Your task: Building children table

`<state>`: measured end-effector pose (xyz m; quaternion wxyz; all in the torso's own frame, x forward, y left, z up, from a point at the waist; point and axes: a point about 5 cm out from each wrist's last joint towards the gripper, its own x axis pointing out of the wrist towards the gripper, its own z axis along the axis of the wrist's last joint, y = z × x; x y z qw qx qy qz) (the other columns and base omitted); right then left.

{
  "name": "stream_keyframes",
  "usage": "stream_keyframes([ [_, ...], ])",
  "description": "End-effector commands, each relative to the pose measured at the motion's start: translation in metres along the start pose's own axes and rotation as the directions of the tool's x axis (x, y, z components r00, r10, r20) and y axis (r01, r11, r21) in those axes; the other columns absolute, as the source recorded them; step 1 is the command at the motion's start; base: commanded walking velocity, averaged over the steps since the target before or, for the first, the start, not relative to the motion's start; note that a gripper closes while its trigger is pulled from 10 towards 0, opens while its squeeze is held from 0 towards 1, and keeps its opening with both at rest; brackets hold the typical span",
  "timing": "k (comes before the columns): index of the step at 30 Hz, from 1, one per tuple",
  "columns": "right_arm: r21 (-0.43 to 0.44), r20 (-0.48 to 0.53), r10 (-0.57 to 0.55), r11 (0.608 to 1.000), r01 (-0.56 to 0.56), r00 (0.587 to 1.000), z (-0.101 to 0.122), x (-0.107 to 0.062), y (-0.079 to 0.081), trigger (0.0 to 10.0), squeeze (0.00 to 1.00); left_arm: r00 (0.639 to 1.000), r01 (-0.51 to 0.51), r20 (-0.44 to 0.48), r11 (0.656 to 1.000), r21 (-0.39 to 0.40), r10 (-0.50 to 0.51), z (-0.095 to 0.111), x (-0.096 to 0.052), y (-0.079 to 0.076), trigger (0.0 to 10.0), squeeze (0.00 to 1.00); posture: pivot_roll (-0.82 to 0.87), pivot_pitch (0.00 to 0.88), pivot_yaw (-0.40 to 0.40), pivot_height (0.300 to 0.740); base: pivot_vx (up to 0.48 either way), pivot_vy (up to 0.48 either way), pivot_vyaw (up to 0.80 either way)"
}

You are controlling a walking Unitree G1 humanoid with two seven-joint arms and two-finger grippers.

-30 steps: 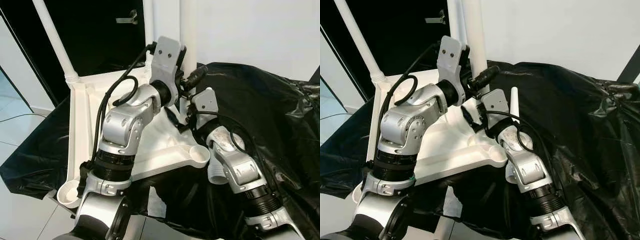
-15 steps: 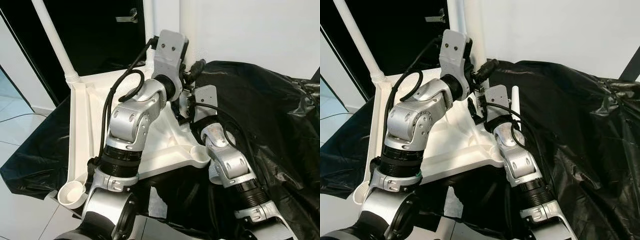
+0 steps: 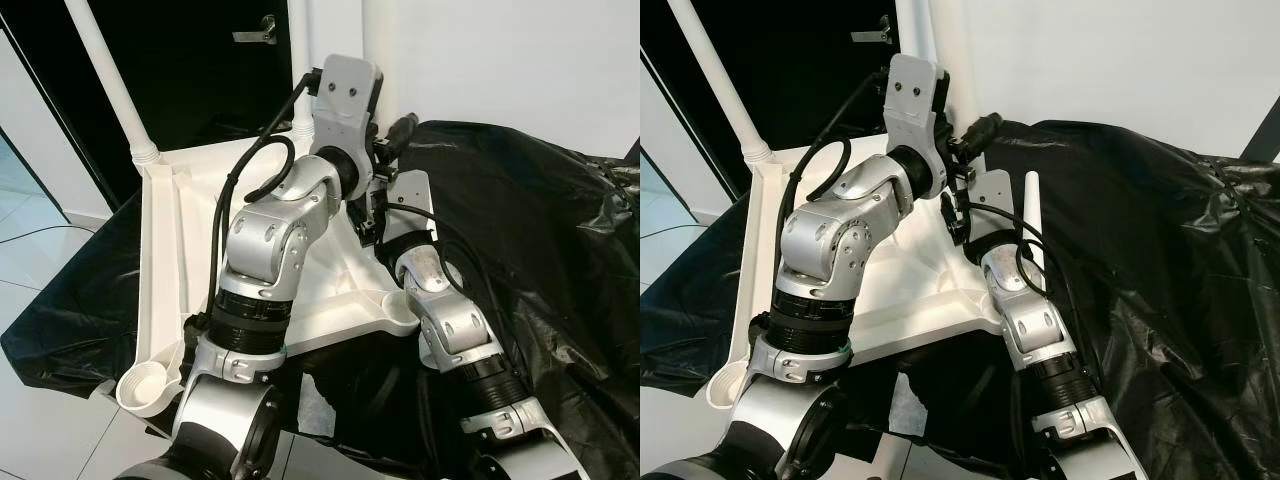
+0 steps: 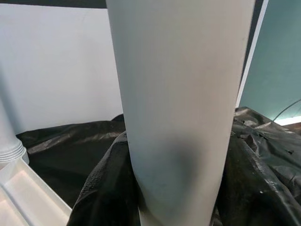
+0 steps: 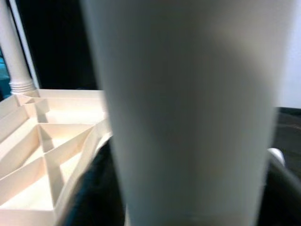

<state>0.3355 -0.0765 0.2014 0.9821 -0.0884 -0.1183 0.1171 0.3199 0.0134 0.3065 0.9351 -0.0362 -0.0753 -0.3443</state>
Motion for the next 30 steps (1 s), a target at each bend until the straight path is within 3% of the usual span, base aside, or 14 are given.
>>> stream_keyframes([
  [1, -0.009, 0.009, 0.006, 1.000, -0.006, 1.000, 0.001, 0.002, 0.002, 4.7, 0.00, 1.000, 0.017, 0.013, 1.000, 0.008, -0.017, 0.007, 0.002, -0.006, 10.0, 0.00, 0.01, 0.000, 0.025, 0.740, 0.000, 0.000, 0.00],
  [2, -0.009, 0.012, 0.004, 1.000, -0.004, 1.000, 0.002, 0.004, 0.001, 3.3, 0.00, 1.000, 0.018, 0.013, 1.000, 0.009, -0.018, 0.007, 0.001, -0.006, 10.0, 0.00, 0.01, 0.000, 0.025, 0.740, 0.000, 0.000, 0.00],
  [3, -0.011, 0.013, 0.000, 1.000, 0.000, 1.000, 0.003, 0.004, 0.001, 0.9, 0.00, 1.000, 0.019, 0.013, 1.000, 0.008, -0.019, 0.007, 0.001, -0.006, 10.0, 0.00, 0.01, 0.000, 0.025, 0.740, 0.000, 0.000, 0.00],
  [5, -0.011, 0.013, 0.000, 1.000, 0.000, 1.000, 0.003, 0.004, 0.001, 0.9, 0.00, 1.000, 0.019, 0.013, 1.000, 0.008, -0.019, 0.007, 0.001, -0.006, 10.0, 0.00, 0.01, 0.000, 0.025, 0.740, 0.000, 0.000, 0.00],
  [6, -0.008, 0.011, -0.002, 1.000, 0.003, 1.000, 0.003, 0.005, 0.001, 0.0, 0.00, 1.000, 0.023, 0.020, 1.000, 0.013, -0.023, 0.008, 0.001, -0.007, 10.0, 0.00, 0.01, 0.000, 0.024, 0.740, 0.000, 0.000, 0.00],
  [12, 0.022, -0.014, -0.025, 0.999, 0.026, 1.000, 0.001, 0.005, -0.001, 0.0, 0.00, 0.998, 0.038, 0.052, 0.999, 0.032, -0.040, 0.011, 0.001, -0.010, 10.0, 0.00, 0.01, 0.000, 0.025, 0.740, 0.000, 0.000, 0.00],
  [13, 0.027, -0.018, -0.030, 0.999, 0.031, 0.999, 0.001, 0.005, -0.001, 1.8, 0.00, 0.997, 0.045, 0.059, 0.998, 0.032, -0.047, 0.012, 0.001, -0.010, 10.0, 0.00, 0.01, 0.000, 0.026, 0.740, 0.000, 0.000, 0.00],
  [14, 0.027, -0.018, -0.030, 0.999, 0.031, 0.999, 0.001, 0.005, -0.001, 1.8, 0.00, 0.997, 0.045, 0.059, 0.998, 0.032, -0.047, 0.012, 0.001, -0.010, 10.0, 0.00, 0.01, 0.000, 0.026, 0.740, 0.000, 0.000, 0.00],
  [15, 0.029, -0.021, -0.036, 0.999, 0.037, 0.999, 0.001, 0.006, -0.002, 8.5, 0.00, 0.996, 0.062, 0.066, 0.997, 0.034, -0.064, 0.012, 0.001, -0.012, 10.0, 0.00, 0.01, 0.000, 0.028, 0.740, 0.000, 0.000, 0.00],
  [16, 0.030, -0.023, -0.044, 0.999, 0.045, 0.999, 0.001, 0.006, -0.003, 10.0, 0.00, 0.994, 0.078, 0.077, 0.997, 0.027, -0.080, 0.012, 0.000, -0.013, 10.0, 1.00, 0.00, 0.000, 0.029, 0.740, 0.000, 0.000, 0.00],
  [21, 0.021, -0.021, -0.062, 0.998, 0.063, 0.998, 0.001, 0.007, -0.007, 10.0, 0.00, 0.990, 0.094, 0.100, 0.995, 0.019, -0.096, 0.014, 0.000, -0.015, 10.0, 1.00, 0.00, 0.000, 0.030, 0.740, 0.000, 0.000, 0.00],
  [22, 0.015, -0.020, -0.071, 0.997, 0.072, 0.997, 0.001, 0.007, -0.009, 10.0, 0.00, 0.988, 0.101, 0.114, 0.995, 0.020, -0.103, 0.016, -0.001, -0.015, 10.0, 0.00, 0.00, 0.000, 0.029, 0.740, 0.000, 0.000, 0.00],
  [30, 0.025, -0.029, -0.138, 0.990, 0.139, 0.990, -0.002, 0.005, -0.018, 10.0, 0.00, 0.969, 0.146, 0.202, 0.989, -0.009, -0.141, 0.029, -0.011, -0.009, 10.0, 0.00, 0.00, 0.000, 0.027, 0.740, 0.000, 0.000, 0.00],
])
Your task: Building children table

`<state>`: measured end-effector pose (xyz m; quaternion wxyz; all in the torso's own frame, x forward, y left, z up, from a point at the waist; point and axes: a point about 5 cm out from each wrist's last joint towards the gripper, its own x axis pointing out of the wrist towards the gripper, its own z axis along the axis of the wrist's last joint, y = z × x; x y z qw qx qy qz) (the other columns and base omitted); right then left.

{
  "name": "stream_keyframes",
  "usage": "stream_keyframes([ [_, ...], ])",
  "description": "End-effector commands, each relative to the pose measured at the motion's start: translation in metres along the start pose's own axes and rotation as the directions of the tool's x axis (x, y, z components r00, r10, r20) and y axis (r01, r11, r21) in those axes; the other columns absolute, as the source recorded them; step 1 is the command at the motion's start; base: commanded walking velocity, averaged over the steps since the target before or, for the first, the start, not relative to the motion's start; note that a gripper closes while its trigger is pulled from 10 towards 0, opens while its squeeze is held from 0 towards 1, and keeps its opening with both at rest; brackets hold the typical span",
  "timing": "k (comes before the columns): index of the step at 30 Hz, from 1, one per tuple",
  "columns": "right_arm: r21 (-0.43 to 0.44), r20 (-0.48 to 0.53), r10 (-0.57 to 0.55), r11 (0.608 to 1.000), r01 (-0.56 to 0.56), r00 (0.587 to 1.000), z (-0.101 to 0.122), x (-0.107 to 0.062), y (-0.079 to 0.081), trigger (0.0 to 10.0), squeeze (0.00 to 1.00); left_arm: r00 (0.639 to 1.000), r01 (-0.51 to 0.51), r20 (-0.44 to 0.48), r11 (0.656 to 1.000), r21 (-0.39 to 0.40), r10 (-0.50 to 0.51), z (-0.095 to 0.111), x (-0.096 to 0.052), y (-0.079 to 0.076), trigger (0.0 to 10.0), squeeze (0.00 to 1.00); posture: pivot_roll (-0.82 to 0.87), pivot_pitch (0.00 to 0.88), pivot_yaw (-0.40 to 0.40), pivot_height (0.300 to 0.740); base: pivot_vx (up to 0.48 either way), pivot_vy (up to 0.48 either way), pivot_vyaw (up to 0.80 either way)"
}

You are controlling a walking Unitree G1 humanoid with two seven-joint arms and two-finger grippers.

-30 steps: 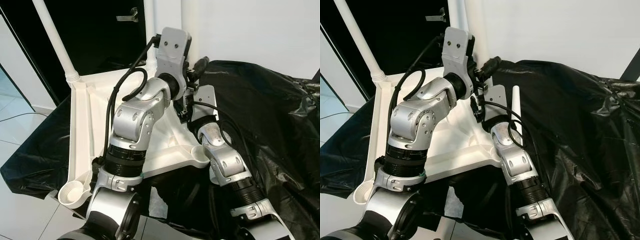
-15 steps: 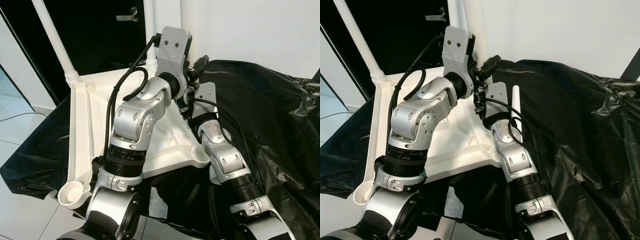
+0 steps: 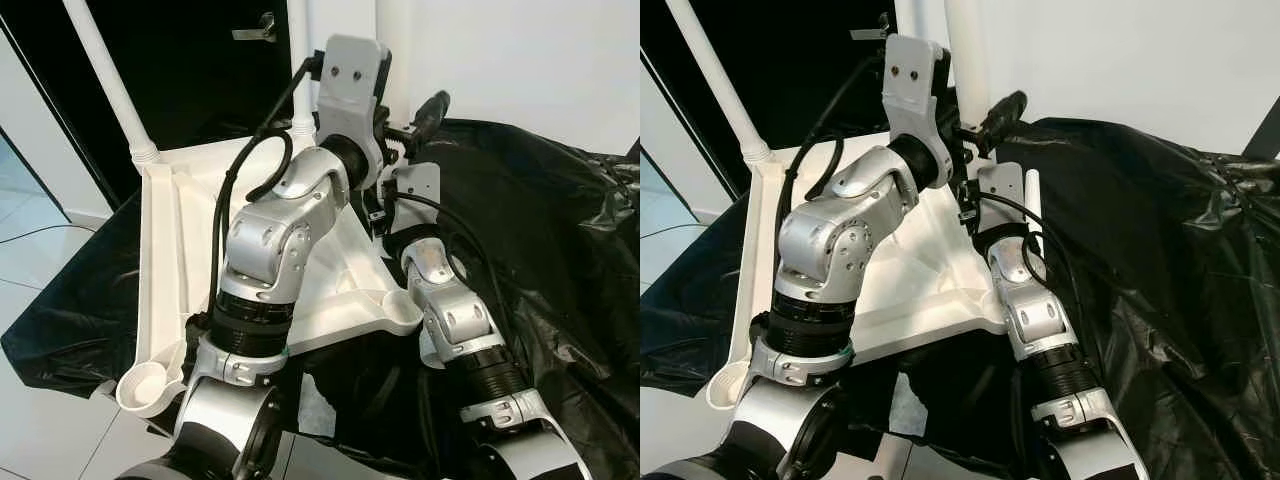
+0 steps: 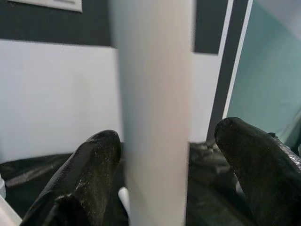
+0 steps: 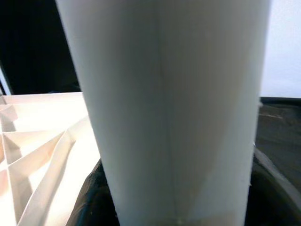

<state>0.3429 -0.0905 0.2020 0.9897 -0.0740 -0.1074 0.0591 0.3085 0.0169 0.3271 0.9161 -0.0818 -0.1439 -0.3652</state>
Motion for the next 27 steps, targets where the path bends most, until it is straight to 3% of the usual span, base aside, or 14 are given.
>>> stream_keyframes([
  [1, 0.025, -0.002, -0.033, 0.999, 0.033, 0.999, 0.000, 0.001, -0.004, 10.0, 0.00, 0.993, 0.106, 0.052, 0.994, 0.015, -0.106, 0.010, -0.006, -0.002, 10.0, 0.00, 0.00, 0.000, 0.029, 0.740, 0.000, 0.000, 0.00],
  [7, 0.055, -0.002, -0.042, 0.998, 0.043, 0.999, 0.000, -0.002, -0.008, 10.0, 0.00, 0.989, 0.128, 0.072, 0.992, 0.022, -0.129, 0.010, -0.018, 0.005, 10.0, 0.00, 0.00, 0.000, 0.027, 0.740, 0.000, 0.000, 0.00],
  [13, 0.089, 0.046, -0.018, 0.996, 0.014, 0.999, 0.001, -0.010, -0.012, 10.0, 0.00, 0.995, 0.104, 0.002, 0.992, 0.078, -0.104, -0.014, -0.039, 0.018, 10.0, 0.00, 0.01, 0.000, 0.019, 0.740, 0.000, 0.000, 0.00],
  [15, 0.089, 0.046, -0.018, 0.996, 0.014, 0.999, 0.001, -0.010, -0.012, 10.0, 0.00, 0.995, 0.104, 0.002, 0.992, 0.078, -0.104, -0.014, -0.039, 0.018, 10.0, 0.00, 0.01, 0.000, 0.019, 0.740, 0.000, 0.000, 0.00],
  [27, 0.100, 0.045, 0.047, 0.994, -0.051, 0.998, -0.009, -0.033, -0.010, 10.0, 0.00, 0.976, 0.149, -0.180, 0.981, 0.125, -0.126, -0.054, -0.086, 0.029, 10.0, 0.00, 0.01, 0.000, 0.013, 0.740, 0.000, 0.000, 0.00],
])
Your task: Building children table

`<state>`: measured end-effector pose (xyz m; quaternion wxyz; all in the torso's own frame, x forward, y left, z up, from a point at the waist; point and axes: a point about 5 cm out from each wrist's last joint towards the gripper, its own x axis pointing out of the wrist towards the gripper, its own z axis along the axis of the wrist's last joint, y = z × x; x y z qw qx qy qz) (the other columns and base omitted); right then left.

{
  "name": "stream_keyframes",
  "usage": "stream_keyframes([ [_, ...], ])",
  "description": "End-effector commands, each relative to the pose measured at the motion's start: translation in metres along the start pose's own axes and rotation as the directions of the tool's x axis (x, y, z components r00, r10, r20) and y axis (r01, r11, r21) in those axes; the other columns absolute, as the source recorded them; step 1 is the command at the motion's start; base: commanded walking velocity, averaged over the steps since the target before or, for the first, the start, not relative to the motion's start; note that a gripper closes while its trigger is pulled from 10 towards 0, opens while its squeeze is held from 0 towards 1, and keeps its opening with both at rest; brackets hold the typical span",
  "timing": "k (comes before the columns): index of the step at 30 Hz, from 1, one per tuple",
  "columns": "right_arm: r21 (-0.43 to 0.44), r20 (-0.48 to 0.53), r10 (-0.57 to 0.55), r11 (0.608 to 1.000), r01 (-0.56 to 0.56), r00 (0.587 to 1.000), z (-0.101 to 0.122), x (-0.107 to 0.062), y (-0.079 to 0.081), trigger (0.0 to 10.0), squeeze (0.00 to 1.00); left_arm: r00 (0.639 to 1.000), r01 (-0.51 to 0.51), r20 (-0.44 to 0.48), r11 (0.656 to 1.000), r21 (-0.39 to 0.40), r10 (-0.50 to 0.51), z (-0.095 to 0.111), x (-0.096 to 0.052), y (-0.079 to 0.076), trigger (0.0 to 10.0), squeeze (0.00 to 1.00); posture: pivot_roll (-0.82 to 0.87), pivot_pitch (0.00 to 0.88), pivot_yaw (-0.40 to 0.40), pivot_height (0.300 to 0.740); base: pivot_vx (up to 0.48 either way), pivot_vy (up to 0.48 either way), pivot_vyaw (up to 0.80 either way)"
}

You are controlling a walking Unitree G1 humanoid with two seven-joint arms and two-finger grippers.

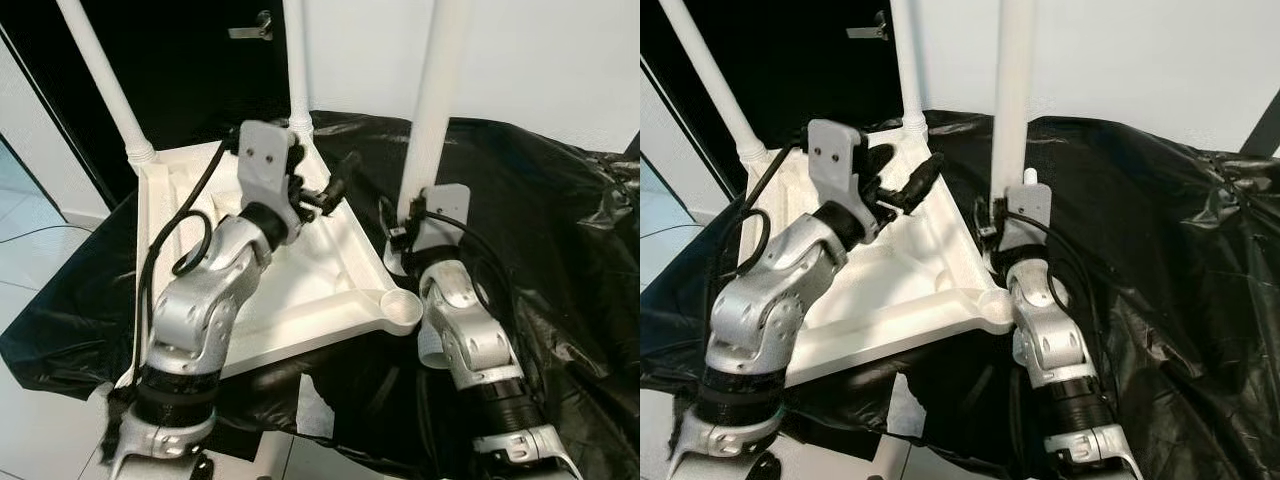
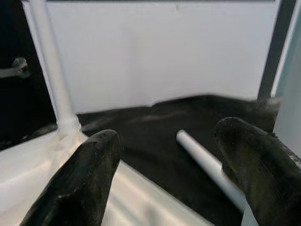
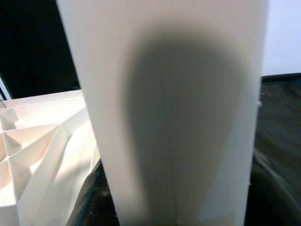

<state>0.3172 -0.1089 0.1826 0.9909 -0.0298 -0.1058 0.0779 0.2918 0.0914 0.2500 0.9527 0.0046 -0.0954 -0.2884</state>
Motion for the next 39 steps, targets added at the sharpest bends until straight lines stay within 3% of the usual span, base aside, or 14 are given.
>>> stream_keyframes([
  [1, 0.008, 0.038, 0.023, 1.000, -0.024, 0.999, 0.006, -0.001, 0.003, 10.0, 0.00, 0.958, 0.286, -0.002, 0.958, 0.011, -0.286, -0.001, -0.003, -0.017, 10.0, 0.00, 0.01, 0.000, 0.013, 0.740, 0.000, 0.000, 0.00],
  [4, 0.032, 0.024, 0.073, 0.997, -0.073, 0.997, 0.001, -0.012, 0.008, 10.0, 0.00, 0.949, 0.309, -0.077, 0.951, 0.026, -0.306, -0.019, -0.017, -0.015, 10.0, 0.00, 0.02, 0.000, 0.008, 0.740, 0.000, 0.000, 0.00],
  [7, 0.032, 0.024, 0.073, 0.997, -0.073, 0.997, 0.001, -0.012, 0.008, 10.0, 0.00, 0.949, 0.309, -0.077, 0.951, 0.026, -0.306, -0.019, -0.017, -0.015, 10.0, 0.00, 0.02, 0.000, 0.008, 0.740, 0.000, 0.000, 0.00],
  [10, 0.048, 0.028, 0.138, 0.989, -0.139, 0.990, -0.001, -0.025, 0.016, 10.0, 0.00, 0.933, 0.338, -0.146, 0.940, 0.038, -0.330, -0.034, -0.031, -0.017, 10.0, 0.00, 0.02, 0.000, 0.009, 0.740, 0.000, 0.000, 0.00],
  [15, 0.050, 0.022, 0.174, 0.983, -0.175, 0.984, -0.003, -0.034, 0.019, 10.0, 0.00, 0.918, 0.361, -0.186, 0.932, 0.021, -0.351, -0.042, -0.039, -0.018, 10.0, 0.00, 0.02, 0.000, 0.007, 0.740, 0.000, 0.000, 0.00],
  [20, 0.050, 0.000, 0.184, 0.982, -0.183, 0.983, -0.007, -0.041, 0.017, 10.0, 0.00, 0.902, 0.385, -0.217, 0.923, 0.011, -0.374, -0.047, -0.046, -0.020, 10.0, 0.00, 0.02, 0.000, 0.006, 0.740, 0.000, 0.000, 0.00],
  [21, 0.055, -0.021, 0.183, 0.982, -0.182, 0.983, -0.011, -0.047, 0.014, 10.0, 0.00, 0.882, 0.418, -0.242, 0.909, 0.000, -0.405, -0.051, -0.053, -0.021, 10.0, 0.00, 0.02, 0.000, 0.003, 0.740, 0.000, 0.000, 0.00],
  [24, 0.055, -0.021, 0.183, 0.982, -0.182, 0.983, -0.011, -0.047, 0.014, 10.0, 0.00, 0.882, 0.418, -0.242, 0.909, 0.000, -0.405, -0.051, -0.053, -0.021, 10.0, 0.00, 0.02, 0.000, 0.003, 0.740, 0.000, 0.000, 0.00],
  [29, 0.086, -0.080, 0.126, 0.989, -0.119, 0.989, -0.022, -0.056, -0.001, 10.0, 0.00, 0.835, 0.482, -0.288, 0.876, -0.029, -0.469, -0.057, -0.065, -0.025, 10.0, 0.00, 0.02, 0.000, 0.006, 0.740, 0.000, 0.000, 0.00],
  [36, 0.134, -0.112, 0.093, 0.988, -0.078, 0.989, -0.029, -0.055, -0.008, 10.0, 0.00, 0.831, 0.491, -0.290, 0.871, -0.018, -0.474, -0.057, -0.066, -0.024, 10.0, 0.00, 0.02, 0.000, 0.013, 0.740, 0.000, 0.000, 0.00],
  [39, 0.180, -0.111, 0.141, 0.976, -0.119, 0.984, -0.029, -0.051, -0.005, 10.0, 0.00, 0.826, 0.504, -0.283, 0.864, -0.013, -0.487, -0.056, -0.064, -0.024, 10.0, 0.00, 0.02, 0.000, 0.020, 0.740, 0.000, 0.000, 0.00],
])
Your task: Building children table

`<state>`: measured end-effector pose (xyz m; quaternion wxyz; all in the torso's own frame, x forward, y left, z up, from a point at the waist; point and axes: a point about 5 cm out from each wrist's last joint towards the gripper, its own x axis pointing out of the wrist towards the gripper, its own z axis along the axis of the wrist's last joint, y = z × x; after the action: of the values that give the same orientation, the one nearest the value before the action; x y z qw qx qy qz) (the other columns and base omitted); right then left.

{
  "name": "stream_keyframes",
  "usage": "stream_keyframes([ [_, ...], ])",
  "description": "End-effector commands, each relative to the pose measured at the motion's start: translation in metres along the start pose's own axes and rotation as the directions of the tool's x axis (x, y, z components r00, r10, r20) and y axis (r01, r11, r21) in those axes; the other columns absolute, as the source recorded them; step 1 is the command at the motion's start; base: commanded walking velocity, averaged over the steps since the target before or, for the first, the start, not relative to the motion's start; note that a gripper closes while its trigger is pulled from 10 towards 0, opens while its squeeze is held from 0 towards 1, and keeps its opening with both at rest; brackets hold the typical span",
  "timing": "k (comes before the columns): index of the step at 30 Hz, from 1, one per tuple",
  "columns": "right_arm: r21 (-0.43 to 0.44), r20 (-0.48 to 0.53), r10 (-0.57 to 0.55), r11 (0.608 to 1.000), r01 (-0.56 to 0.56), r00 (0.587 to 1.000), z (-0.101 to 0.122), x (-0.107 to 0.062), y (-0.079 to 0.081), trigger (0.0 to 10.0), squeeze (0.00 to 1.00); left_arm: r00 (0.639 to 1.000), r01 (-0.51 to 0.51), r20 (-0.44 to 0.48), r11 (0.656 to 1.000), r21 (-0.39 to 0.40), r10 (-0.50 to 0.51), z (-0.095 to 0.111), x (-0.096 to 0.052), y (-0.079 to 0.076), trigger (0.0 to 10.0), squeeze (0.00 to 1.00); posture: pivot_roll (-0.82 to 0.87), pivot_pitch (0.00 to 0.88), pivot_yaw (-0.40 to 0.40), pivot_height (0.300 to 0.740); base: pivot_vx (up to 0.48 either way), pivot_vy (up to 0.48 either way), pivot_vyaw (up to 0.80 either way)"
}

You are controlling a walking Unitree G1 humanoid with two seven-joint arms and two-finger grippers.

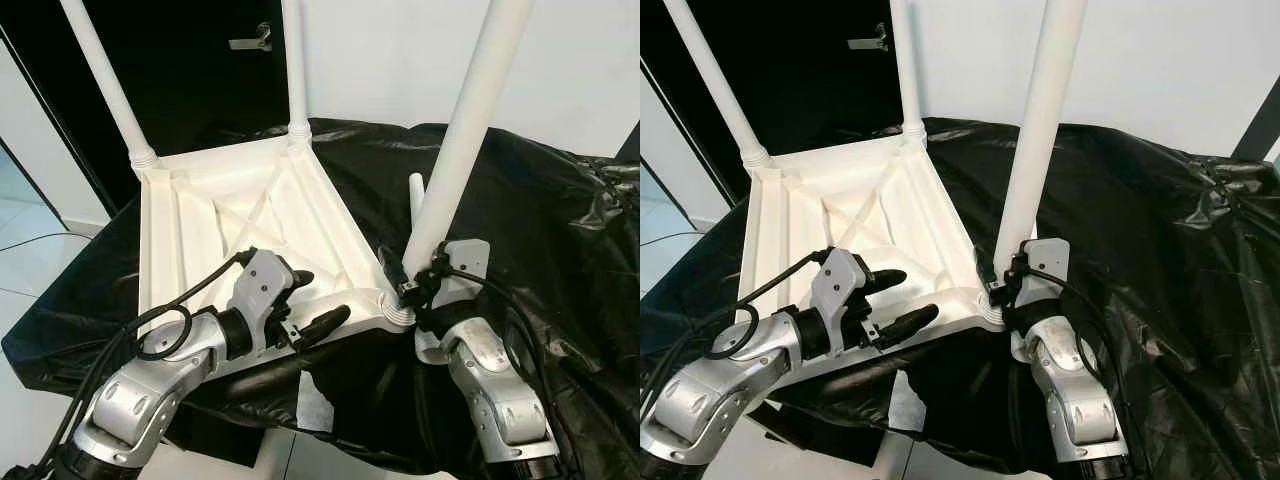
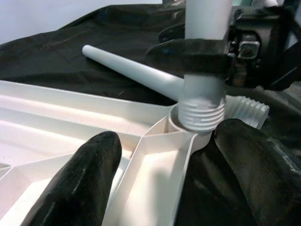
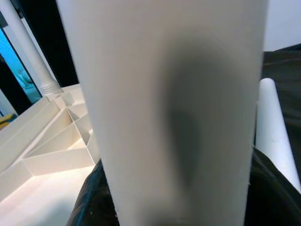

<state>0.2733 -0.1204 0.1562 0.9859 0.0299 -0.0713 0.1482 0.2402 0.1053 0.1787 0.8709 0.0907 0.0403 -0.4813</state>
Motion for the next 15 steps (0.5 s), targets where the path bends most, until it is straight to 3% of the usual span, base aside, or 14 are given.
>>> stream_keyframes([
  [1, 0.040, -0.067, -0.001, 0.999, 0.003, 0.998, -0.0120, -0.0009, -0.0034, 10.0, 0.00, 0.996, 0.085, 0.006, 0.996, 0.028, -0.085, 0.0038, -0.0016, -0.0035, 10.0, 0.00, 0.02, 0.000, 0.020, 0.740, 0.000, 0.000, 0.00],
  [15, 0.118, -0.077, -0.024, 0.992, 0.033, 0.997, -0.0094, 0.0048, -0.0107, 10.0, 0.00, 0.997, 0.078, 0.018, 0.996, 0.037, -0.079, 0.0084, -0.0006, -0.0021, 10.0, 0.00, 0.03, 0.000, 0.021, 0.740, 0.000, 0.000, 0.00],
])
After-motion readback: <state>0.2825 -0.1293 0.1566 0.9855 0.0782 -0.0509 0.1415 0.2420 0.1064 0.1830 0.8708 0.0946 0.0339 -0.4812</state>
